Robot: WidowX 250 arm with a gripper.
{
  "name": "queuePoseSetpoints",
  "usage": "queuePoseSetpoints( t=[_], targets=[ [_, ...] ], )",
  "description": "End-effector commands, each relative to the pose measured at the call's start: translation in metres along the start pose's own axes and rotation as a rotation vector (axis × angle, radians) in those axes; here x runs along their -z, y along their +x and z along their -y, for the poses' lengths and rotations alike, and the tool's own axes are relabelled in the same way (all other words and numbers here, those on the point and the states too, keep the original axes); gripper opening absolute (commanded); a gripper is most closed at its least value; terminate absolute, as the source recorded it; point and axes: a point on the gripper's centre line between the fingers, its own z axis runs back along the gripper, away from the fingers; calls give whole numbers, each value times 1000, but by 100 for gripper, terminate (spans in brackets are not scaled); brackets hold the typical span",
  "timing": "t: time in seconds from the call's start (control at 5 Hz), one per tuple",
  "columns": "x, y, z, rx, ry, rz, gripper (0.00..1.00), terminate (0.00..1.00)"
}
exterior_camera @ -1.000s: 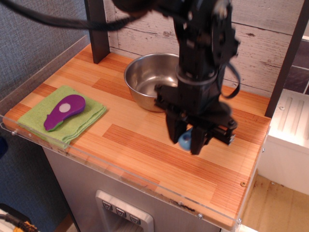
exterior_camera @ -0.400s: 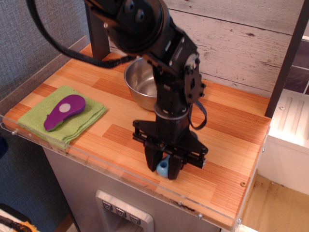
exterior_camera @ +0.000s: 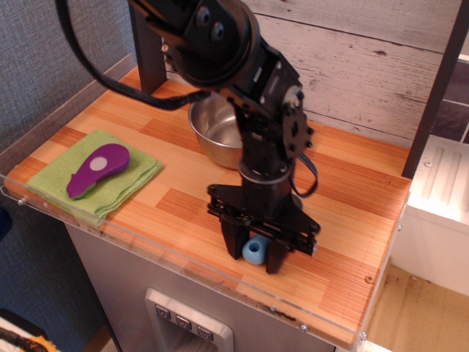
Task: Move the blue spoon to the bottom right of the table.
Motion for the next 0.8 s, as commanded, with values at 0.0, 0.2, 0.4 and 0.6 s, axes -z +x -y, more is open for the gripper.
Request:
queuePoseSetpoints(
  t=[0.0,0.2,0.4,0.6],
  targets=[
    [-63,-15,-12,51,-11,146,100,0],
    [-104,-24,-37,74,3,215,100,0],
    [-112,-22,-68,68,0,228,100,0],
    [-108,-14,-83,75,13,211,100,0]
  ],
)
